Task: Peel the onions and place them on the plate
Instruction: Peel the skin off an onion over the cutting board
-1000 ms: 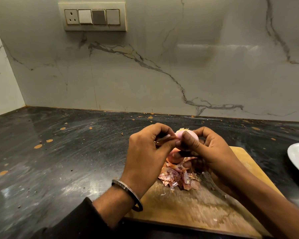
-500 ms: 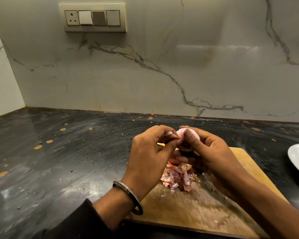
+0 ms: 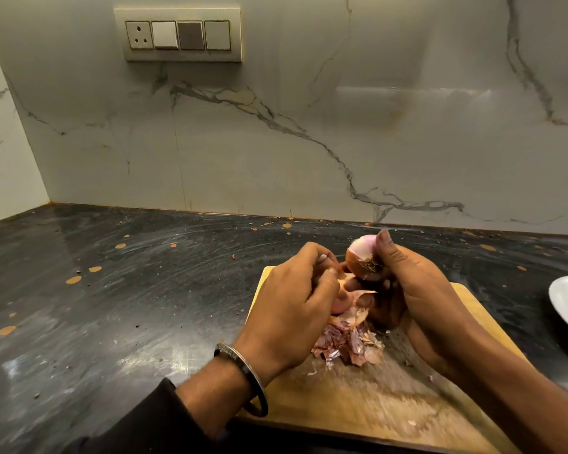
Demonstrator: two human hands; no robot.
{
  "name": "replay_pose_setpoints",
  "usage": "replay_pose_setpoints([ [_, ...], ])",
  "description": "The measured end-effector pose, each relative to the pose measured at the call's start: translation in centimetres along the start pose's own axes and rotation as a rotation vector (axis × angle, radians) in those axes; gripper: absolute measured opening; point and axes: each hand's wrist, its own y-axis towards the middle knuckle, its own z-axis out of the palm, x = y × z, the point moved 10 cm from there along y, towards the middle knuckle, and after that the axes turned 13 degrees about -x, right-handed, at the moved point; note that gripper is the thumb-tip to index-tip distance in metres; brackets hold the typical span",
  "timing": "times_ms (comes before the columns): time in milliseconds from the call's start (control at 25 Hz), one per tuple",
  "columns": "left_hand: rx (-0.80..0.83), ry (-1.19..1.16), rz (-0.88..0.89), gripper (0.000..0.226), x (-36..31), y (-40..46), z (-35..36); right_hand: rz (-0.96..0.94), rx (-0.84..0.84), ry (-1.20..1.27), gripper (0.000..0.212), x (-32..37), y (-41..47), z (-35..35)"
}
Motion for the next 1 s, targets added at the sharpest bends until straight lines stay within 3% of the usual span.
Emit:
replay_pose_setpoints([
  [120, -0.025, 0.060, 0.042, 0.029, -0.2, 0.0, -0.3, 0.015, -0.008, -0.016, 0.059, 0.1, 0.0, -0.1],
  [280, -0.077, 0.060, 0.055, 0.008, -0.3, 0.3, -0.8, 0.048, 0.011, -0.006, 0.063, -0.3, 0.0, 0.1],
  [440, -0.124, -0.013, 0.069, 0.026, -0.8, 0.6, -1.5, 0.101, 0.081, -0.013, 0.068, -1.1, -0.3, 0.8],
  [680, -0.106, -0.277, -0.027, 0.023, -0.4, 0.5, -1.3, 0.073, 0.145, -0.136, 0.075, -1.4, -0.4, 1.2],
  [1000, 0.021, -0.378, -0.083, 0.018, -0.1, 0.3, 0.0, 0.013, 0.200, -0.161, 0.068, -0.8, -0.6, 1.5],
])
